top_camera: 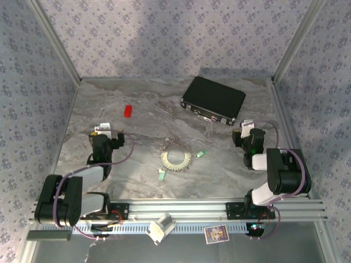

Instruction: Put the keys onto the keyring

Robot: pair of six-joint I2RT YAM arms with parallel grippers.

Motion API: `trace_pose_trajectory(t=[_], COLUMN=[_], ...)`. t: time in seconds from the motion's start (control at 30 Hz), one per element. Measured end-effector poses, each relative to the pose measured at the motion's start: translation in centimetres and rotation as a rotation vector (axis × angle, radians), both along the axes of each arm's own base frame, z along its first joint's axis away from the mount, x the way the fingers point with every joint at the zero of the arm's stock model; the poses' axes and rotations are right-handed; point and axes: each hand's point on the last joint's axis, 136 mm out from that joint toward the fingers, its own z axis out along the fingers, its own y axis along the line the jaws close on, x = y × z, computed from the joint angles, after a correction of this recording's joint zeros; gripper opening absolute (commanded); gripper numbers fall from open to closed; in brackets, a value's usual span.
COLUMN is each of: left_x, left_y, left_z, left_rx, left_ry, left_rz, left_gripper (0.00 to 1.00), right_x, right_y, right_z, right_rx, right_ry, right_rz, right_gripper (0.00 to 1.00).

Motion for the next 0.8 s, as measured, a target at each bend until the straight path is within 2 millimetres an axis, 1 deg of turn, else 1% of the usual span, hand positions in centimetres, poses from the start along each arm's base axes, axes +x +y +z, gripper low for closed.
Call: trace_pose_trajectory(t=[0.07,0.17,0.2,0.23,0.27,0.3,0.4,0.47,0.8], left_x=[0.5,1.6,2.0,2.1,2.1,2.6,4.6,5.3,4.9], left_y=[0.0,0.8,1.1,1.4,1.6,1.7,2.2,2.2,2.1], left_z=[-0.5,-1.9,-2.9,-4.0,-4.4,-4.2,-1.8,-1.0,-1.9], left_rx=[0.006,-0.008,-0.011,-0.015,-0.019,-0.022,-0.031,-0.028,-0.026], left_ry=[-0.001,-0.006,0.010,0.050,0.079,0.082,0.022,0.001,0.045], left_rz=[-0.020,-0.015,-0.010,-0.006,-0.003,0.004,0.034,0.039,0.040], left_gripper=[0.99,1.00,1.00,1.00,1.00,1.00,1.00,1.00,1.00], right_x=[0.7,1.5,1.6,1.6,1.6,1.5,1.5,1.5,1.7], right_y=[-0.3,-0.4,-0.4,-0.4,-0.5,-0.6,-0.7,-0.7,-0.9], right_z=[0.8,1.8,1.9,1.9,1.8,1.7,1.6,1.6,1.6], right_rx=[0.010,0.019,0.022,0.025,0.027,0.022,0.008,0.003,-0.007], right_ry=[-0.017,-0.044,-0.046,-0.045,-0.042,-0.039,-0.035,-0.033,-0.026], right_rz=[-0.010,-0.016,-0.016,-0.023,-0.030,-0.042,-0.064,-0.068,-0.086], right_gripper=[0.46,0.56,0.90,0.99,0.99,0.99,0.99,0.99,0.99])
